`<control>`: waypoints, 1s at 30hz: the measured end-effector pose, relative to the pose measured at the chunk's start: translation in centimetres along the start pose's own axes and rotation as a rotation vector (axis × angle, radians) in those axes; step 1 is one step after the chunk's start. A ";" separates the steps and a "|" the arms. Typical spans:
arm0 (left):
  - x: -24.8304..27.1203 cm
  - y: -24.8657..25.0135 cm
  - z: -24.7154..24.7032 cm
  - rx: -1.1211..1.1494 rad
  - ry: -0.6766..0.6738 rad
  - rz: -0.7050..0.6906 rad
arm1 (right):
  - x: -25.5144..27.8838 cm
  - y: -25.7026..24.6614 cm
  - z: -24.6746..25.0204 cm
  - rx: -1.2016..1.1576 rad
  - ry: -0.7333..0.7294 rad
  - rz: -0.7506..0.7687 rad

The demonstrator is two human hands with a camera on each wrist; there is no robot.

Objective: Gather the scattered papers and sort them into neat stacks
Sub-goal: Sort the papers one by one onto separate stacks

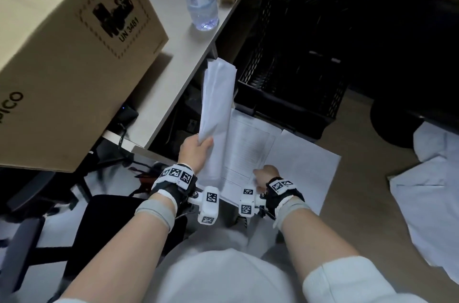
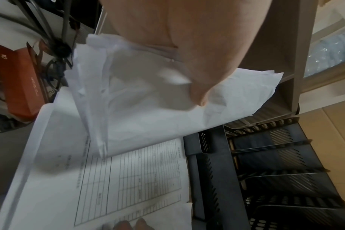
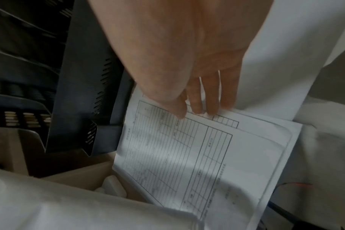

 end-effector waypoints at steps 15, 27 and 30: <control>5.4 8.1 -10.0 0.276 -0.393 -0.084 | 9.4 0.8 10.1 -0.423 -0.252 0.364; 13.3 14.6 -18.0 0.495 -0.355 0.037 | 9.7 7.7 19.4 -0.377 -0.277 0.479; 14.1 15.1 -19.2 0.455 -0.376 -0.015 | 9.9 8.8 20.5 -0.380 -0.289 0.501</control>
Point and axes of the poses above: each hand's wrist, its own x-axis away from the middle knuckle, its own z-axis out of the back of the hand, y = z × x, the point moved 4 cm from there along -x, towards the middle knuckle, and after that the axes turned 12 degrees about -z, right-handed, at the moved point
